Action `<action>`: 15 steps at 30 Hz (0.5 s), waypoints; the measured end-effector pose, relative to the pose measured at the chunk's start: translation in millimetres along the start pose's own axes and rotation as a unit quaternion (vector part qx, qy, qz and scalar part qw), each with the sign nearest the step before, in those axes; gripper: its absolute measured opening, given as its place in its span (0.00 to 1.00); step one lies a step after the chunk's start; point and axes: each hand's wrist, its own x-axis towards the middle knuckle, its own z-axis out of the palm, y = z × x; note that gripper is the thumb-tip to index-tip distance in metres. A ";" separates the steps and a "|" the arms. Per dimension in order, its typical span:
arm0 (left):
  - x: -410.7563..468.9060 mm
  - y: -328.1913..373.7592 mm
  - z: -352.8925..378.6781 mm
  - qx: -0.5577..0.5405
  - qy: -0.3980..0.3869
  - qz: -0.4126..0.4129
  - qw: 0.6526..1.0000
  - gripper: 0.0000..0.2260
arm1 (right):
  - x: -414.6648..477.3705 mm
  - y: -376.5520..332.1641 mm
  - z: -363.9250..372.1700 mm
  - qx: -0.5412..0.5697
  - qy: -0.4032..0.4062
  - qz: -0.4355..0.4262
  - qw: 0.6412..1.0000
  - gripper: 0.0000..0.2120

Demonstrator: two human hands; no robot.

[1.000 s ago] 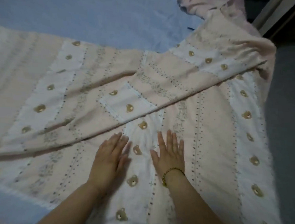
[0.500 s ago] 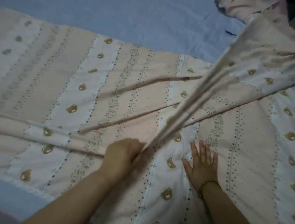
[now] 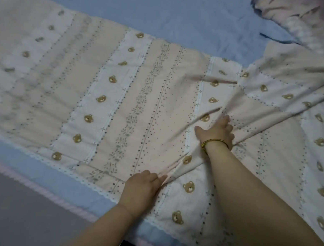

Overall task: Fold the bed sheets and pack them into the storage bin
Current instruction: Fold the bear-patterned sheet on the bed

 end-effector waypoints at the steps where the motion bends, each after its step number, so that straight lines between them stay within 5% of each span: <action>1: 0.2 -0.3 1.1 0.010 -0.001 0.006 1.000 0.16 | 0.9 0.7 4.3 -0.048 0.003 -0.011 0.999 0.42; 4: 1.1 -2.3 -2.1 0.027 -0.010 0.015 0.999 0.16 | 2.7 6.2 2.8 -0.103 0.018 -0.023 0.994 0.34; 10: -5.2 -1.0 -29.2 0.034 0.059 0.052 0.996 0.16 | -31.1 55.5 -49.3 0.217 0.114 0.051 0.968 0.15; 13: -20.2 -0.4 -32.0 0.023 0.081 0.063 0.994 0.26 | -75.1 98.7 -60.0 0.272 0.144 0.084 0.948 0.14; 15: -34.2 -0.2 -21.0 0.031 0.047 0.088 0.995 0.17 | -97.6 135.4 -46.0 0.293 0.127 0.135 0.938 0.12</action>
